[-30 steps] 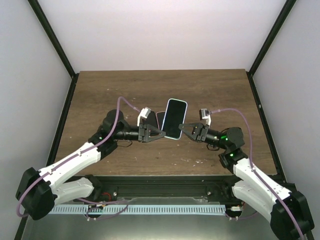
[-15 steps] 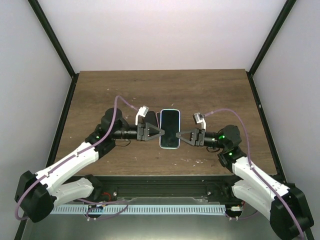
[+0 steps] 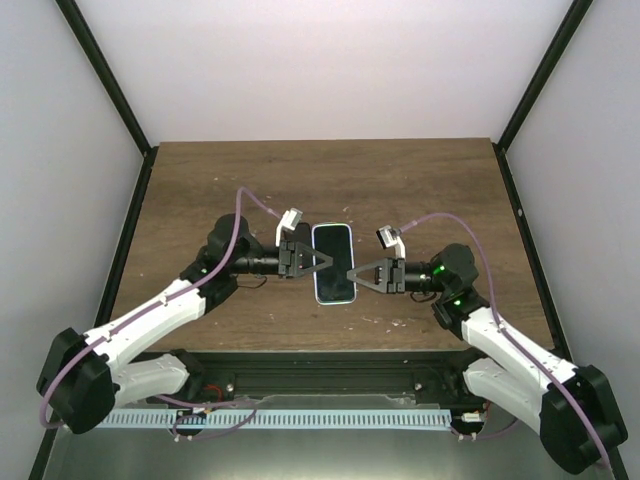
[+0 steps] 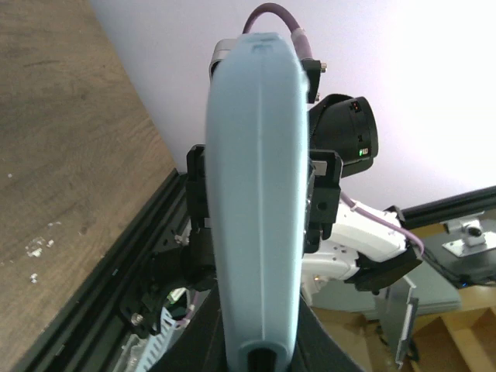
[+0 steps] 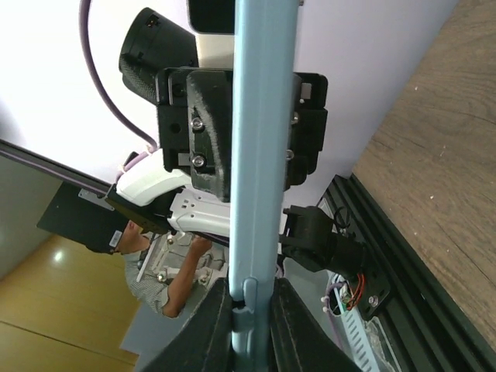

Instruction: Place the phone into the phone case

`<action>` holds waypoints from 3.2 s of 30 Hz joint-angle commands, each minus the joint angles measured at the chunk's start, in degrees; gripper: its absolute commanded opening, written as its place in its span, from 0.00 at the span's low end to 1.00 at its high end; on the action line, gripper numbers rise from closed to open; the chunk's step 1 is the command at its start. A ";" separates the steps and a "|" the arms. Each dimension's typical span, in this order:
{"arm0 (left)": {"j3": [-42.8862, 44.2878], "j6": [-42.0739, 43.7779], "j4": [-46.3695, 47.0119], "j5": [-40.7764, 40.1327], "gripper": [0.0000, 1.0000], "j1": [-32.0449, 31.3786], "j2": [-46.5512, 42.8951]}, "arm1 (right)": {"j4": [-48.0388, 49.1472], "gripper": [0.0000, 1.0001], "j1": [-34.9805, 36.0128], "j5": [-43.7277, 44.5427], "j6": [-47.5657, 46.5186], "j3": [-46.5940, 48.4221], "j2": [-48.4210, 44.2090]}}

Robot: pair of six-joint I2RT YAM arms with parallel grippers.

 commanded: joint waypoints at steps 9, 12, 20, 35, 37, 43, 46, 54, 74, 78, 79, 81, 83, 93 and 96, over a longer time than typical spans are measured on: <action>-1.42 -2.27 8.12 -1.67 0.00 0.94 -0.68 | -5.59 0.49 0.87 0.79 -4.31 2.09 -3.30; -1.72 -2.18 9.22 -3.12 0.00 1.29 -1.30 | -7.64 0.56 1.04 0.68 -5.26 2.13 -3.13; -1.87 -1.51 10.55 -4.74 0.00 1.95 -0.67 | -10.62 0.58 1.15 -0.64 -6.63 3.17 -1.48; 3.56 16.61 -12.25 -11.60 0.00 2.22 -0.79 | -9.40 0.01 1.15 1.88 -2.54 2.66 -0.62; 3.38 17.19 -12.96 -11.78 0.00 2.21 -0.92 | -8.86 0.01 1.15 2.15 -1.72 2.50 -0.03; 2.11 14.89 -10.52 -9.18 0.00 2.26 -0.96 | -7.67 0.05 1.14 3.09 -1.95 1.49 -0.03; 0.41 10.09 -4.80 -6.39 0.00 2.27 -0.89 | -6.43 0.32 1.13 4.58 -2.06 0.86 -0.77; -1.24 0.45 9.11 -1.88 0.00 2.20 0.99 | -5.37 0.50 2.95 4.72 -2.91 2.75 1.18; -6.94 -0.26 -7.33 -4.60 0.46 -0.01 -7.74 | -1.44 0.01 2.93 17.50 -3.17 3.94 0.84; -5.70 0.19 -10.03 -4.27 0.40 -0.26 -7.72 | -1.81 0.01 2.95 18.47 -3.54 4.12 1.25; -5.56 0.31 -10.15 -4.41 0.40 -0.24 -7.75 | -1.70 0.01 2.91 18.32 -3.56 4.16 1.50; -5.10 1.03 -10.44 -4.74 0.36 -0.30 -7.40 | -1.64 0.01 2.96 17.93 -3.34 3.94 1.90; -4.57 1.94 -10.68 -4.68 0.34 -0.27 -6.54 | -1.10 0.01 2.93 17.74 -2.96 3.46 2.02; -4.79 0.18 -5.50 -5.14 0.14 0.19 -3.93 | -1.77 0.01 2.90 16.08 -3.00 3.38 2.17; -5.26 0.06 -5.45 -6.28 0.00 0.55 -4.12 | -3.91 0.01 2.91 16.09 -4.60 3.42 2.20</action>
